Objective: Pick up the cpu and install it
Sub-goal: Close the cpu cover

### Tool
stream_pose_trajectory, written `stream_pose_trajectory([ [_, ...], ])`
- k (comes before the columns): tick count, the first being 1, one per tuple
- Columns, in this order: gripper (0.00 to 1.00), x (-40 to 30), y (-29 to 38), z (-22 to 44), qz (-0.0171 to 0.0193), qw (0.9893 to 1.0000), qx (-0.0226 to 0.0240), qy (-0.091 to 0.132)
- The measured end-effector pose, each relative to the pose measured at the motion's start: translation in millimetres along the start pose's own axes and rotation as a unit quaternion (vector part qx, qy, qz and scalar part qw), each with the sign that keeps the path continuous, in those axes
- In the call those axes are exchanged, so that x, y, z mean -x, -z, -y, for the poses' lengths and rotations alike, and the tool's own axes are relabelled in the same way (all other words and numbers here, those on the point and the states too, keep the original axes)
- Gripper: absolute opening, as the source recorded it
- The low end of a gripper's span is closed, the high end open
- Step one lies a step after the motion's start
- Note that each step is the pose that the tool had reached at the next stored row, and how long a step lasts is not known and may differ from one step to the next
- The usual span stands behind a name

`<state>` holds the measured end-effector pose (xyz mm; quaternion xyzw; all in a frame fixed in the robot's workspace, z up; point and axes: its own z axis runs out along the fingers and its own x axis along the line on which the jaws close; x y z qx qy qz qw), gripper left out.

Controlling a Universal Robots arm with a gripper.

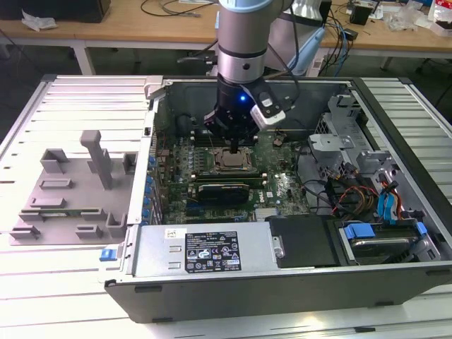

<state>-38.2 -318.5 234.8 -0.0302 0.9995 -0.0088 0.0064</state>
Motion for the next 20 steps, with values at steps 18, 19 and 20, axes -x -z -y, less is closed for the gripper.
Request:
stream_pose_trajectory([
  [18,0.11,-28.2,-29.6,-2.0,0.0007,1.0000,0.0006,0.000],
  [19,0.11,-28.5,-30.1,-2.1,0.0007,1.0000,0.0006,0.000],
  [20,0.11,-29.0,-30.9,-2.0,0.0007,1.0000,0.0005,0.000],
])
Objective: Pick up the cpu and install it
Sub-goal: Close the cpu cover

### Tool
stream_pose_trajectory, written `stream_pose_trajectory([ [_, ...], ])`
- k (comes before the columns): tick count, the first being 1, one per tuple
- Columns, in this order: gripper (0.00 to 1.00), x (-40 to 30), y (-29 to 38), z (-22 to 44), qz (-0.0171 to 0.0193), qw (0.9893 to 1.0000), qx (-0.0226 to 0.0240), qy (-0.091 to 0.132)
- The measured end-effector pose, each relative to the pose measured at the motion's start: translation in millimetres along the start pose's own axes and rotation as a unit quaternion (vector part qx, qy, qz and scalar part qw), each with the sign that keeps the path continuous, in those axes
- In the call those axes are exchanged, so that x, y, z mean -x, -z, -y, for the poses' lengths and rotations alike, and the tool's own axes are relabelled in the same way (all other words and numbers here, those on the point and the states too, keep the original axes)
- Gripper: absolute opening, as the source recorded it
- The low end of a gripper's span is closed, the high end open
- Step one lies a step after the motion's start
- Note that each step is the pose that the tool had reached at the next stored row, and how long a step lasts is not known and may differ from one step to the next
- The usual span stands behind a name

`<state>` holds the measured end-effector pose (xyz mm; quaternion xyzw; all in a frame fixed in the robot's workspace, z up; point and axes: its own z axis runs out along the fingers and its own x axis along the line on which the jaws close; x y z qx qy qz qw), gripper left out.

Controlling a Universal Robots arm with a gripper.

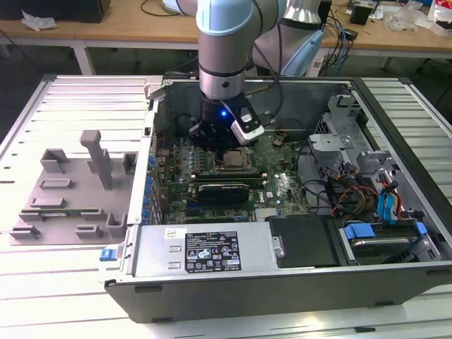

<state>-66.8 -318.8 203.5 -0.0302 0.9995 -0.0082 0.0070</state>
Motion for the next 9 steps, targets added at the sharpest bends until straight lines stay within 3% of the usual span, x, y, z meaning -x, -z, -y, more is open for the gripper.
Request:
stream_pose_trajectory([
  [9,0.11,-0.2,1.7,0.2,0.0002,1.0000,0.0004,0.000],
])
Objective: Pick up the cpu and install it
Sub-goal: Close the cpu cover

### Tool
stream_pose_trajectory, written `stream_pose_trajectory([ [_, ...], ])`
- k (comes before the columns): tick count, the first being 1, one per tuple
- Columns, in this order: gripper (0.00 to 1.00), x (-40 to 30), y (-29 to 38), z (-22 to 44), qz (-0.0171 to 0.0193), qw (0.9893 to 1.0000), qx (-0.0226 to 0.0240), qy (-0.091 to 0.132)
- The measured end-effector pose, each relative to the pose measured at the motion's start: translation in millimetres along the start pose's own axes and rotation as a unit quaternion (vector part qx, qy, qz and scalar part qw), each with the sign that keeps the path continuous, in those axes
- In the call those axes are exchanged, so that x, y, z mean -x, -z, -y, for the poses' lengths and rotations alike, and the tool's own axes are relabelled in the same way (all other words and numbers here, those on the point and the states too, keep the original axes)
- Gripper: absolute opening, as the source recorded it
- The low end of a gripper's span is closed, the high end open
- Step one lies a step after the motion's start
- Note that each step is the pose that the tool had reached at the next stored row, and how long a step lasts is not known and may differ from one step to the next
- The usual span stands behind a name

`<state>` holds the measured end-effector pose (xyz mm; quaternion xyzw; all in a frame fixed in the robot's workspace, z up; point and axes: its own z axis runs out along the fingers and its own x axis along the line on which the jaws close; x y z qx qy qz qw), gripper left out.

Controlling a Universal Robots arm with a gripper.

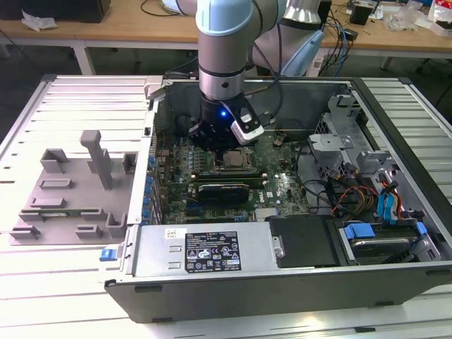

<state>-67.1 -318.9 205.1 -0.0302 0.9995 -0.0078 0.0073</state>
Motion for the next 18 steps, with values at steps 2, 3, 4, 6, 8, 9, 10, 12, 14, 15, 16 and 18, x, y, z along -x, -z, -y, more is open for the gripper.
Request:
stream_pose_trajectory([
  [2,0.11,0.0,1.9,0.1,-0.0002,1.0000,-0.0002,0.000],
  [3,0.11,0.0,2.4,0.1,-0.0002,1.0000,-0.0003,0.000],
  [4,0.11,0.0,3.6,0.1,-0.0002,1.0000,-0.0002,0.000],
  [6,0.11,0.1,9.7,0.3,-0.0001,1.0000,-0.0002,0.000],
  [8,0.11,0.1,14.1,0.3,-0.0002,1.0000,-0.0002,0.000],
  [9,0.11,0.2,15.3,0.3,-0.0002,1.0000,-0.0002,0.000],
  [10,0.11,0.6,15.7,0.4,-0.0001,1.0000,-0.0002,0.000],
  [12,0.11,3.3,15.7,0.5,-0.0003,1.0000,-0.0003,0.000],
  [14,0.11,6.8,15.7,0.8,-0.0004,1.0000,-0.0002,0.000],
  [15,0.11,10.1,15.6,1.2,-0.0005,1.0000,-0.0002,0.000],
  [16,0.11,12.6,15.5,1.5,-0.0007,1.0000,-0.0002,0.000],
  [18,0.11,19.2,15.5,2.2,-0.0011,1.0000,-0.0002,0.000],
])
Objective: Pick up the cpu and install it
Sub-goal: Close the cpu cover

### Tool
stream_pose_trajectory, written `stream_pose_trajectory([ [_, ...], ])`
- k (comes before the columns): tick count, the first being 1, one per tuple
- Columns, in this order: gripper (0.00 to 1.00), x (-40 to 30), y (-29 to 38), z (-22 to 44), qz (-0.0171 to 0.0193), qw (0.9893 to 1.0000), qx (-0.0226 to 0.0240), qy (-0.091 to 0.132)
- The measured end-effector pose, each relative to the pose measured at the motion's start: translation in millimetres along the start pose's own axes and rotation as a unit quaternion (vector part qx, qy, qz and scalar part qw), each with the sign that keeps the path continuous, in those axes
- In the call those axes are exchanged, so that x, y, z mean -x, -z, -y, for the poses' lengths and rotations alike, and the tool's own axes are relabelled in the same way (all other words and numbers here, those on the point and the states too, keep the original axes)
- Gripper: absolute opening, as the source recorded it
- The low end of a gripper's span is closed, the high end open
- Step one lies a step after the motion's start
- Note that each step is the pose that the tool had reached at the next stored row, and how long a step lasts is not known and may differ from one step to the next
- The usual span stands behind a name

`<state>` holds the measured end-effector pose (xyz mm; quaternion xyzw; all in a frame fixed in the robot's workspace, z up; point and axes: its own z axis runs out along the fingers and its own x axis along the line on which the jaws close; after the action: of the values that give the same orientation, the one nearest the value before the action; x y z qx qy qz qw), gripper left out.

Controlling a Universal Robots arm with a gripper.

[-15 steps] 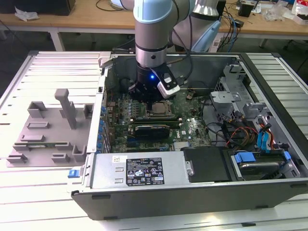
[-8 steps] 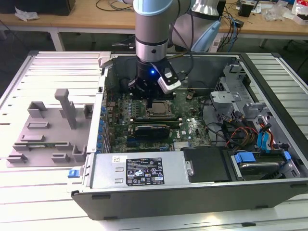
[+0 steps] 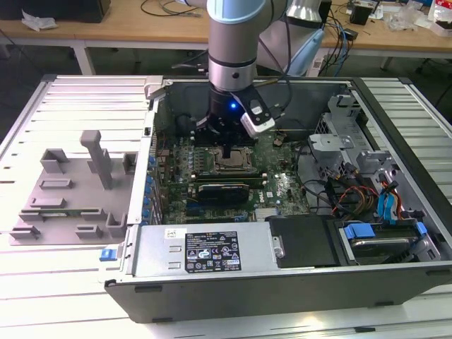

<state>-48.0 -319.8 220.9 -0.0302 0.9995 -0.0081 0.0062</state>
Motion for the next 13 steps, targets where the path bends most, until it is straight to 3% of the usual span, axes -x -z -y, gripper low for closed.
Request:
stream_pose_trajectory([
  [3,0.11,8.2,-0.1,0.8,-0.0004,1.0000,0.0000,0.000],
  [7,0.11,8.3,4.1,0.8,-0.0004,1.0000,0.0000,0.000],
  [13,0.11,8.3,4.9,0.8,-0.0004,1.0000,0.0000,0.000],
])
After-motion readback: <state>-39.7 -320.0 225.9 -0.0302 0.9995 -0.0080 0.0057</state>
